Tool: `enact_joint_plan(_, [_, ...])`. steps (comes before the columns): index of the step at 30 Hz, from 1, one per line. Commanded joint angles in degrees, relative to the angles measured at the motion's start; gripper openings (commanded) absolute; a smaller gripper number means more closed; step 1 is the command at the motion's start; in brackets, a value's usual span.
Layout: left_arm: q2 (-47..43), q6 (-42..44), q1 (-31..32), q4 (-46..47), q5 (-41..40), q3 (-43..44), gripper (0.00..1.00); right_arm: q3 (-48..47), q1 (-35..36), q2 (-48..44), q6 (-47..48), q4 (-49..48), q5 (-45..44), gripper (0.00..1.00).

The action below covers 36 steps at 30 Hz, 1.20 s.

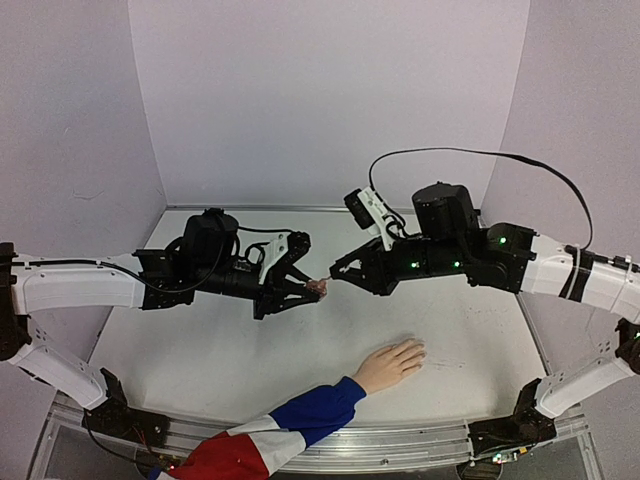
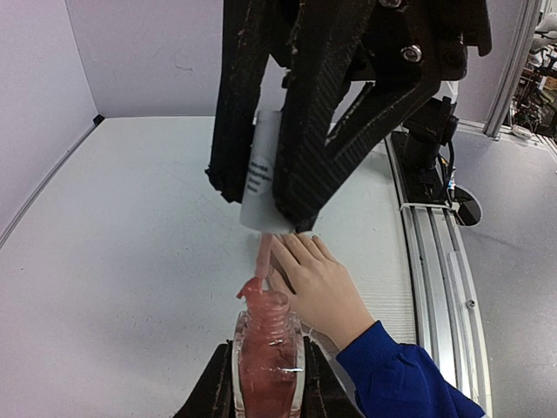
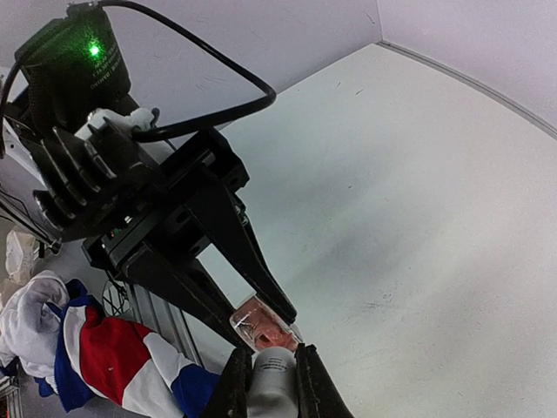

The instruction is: Paint the nails

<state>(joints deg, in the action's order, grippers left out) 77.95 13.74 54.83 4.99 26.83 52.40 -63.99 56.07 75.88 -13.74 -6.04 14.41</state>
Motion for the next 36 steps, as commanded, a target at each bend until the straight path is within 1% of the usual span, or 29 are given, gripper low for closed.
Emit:
enact_joint_plan(1, [-2.19,1.01,0.28,2.48,0.07,0.24,0.0,-1.05,0.43,0.15,-0.21,-2.57,1.33,0.0])
enact_joint_plan(9, [-1.93,1.03,0.28,2.48,0.24,0.44,0.0,-1.39,0.47,0.5,-0.02,-2.58,3.22,0.0])
enact_joint_plan(18, [-1.73,1.06,0.28,2.52,0.15,0.33,0.0,0.54,0.44,-2.66,-0.06,-4.93,0.58,0.0])
enact_joint_plan(27, [-1.99,1.19,0.28,2.5,-0.07,0.27,0.0,0.44,0.51,-2.0,-0.54,-4.66,1.36,0.0])
enact_joint_plan(36, [-1.94,1.15,0.28,2.48,-0.11,0.32,0.0,1.06,0.44,-3.13,-1.24,-2.95,-0.3,0.0])
